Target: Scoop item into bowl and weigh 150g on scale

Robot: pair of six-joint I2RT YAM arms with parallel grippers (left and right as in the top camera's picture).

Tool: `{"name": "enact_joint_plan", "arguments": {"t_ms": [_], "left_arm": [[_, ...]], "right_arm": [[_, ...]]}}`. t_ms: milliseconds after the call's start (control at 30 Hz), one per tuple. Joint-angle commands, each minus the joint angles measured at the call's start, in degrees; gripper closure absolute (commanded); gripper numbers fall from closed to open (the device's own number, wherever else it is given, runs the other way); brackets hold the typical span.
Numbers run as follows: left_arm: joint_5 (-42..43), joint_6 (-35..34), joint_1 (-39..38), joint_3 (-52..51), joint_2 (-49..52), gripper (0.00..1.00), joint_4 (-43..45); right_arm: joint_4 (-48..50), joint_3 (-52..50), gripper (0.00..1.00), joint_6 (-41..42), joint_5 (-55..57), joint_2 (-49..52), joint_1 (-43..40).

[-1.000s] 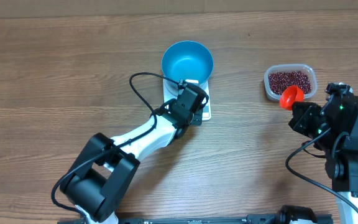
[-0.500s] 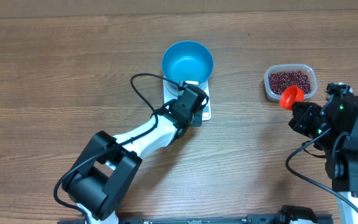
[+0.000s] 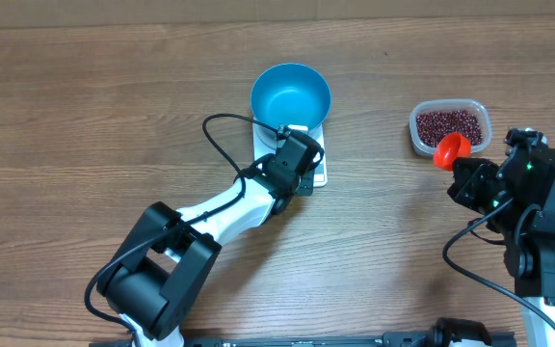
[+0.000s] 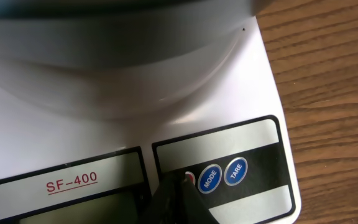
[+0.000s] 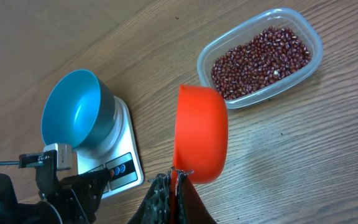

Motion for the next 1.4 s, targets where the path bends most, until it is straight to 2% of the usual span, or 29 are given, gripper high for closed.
{"name": "enact_joint_plan", "arguments": {"t_ms": [0, 1000, 1167, 1367], "left_arm": [[-1.0, 1.2, -0.1, 0.2, 1.8, 0.96, 0.6], [0.1, 1.3, 0.0, 0.3, 3.9, 0.96, 0.5], [0.3, 3.7, 0.0, 1.6, -0.4, 0.96, 0.0], [0.3, 5.0, -0.1, 3.1, -11.1, 0.96, -1.2]], "right_arm": [[0.0, 2.0, 0.96, 0.3, 0.4, -0.2, -0.3], [0.0, 2.0, 0.96, 0.4, 0.4, -0.2, -0.3], [0.0, 2.0, 0.96, 0.4, 0.4, -0.2, -0.3], [0.0, 2.0, 0.96, 0.4, 0.4, -0.2, -0.3]]}}
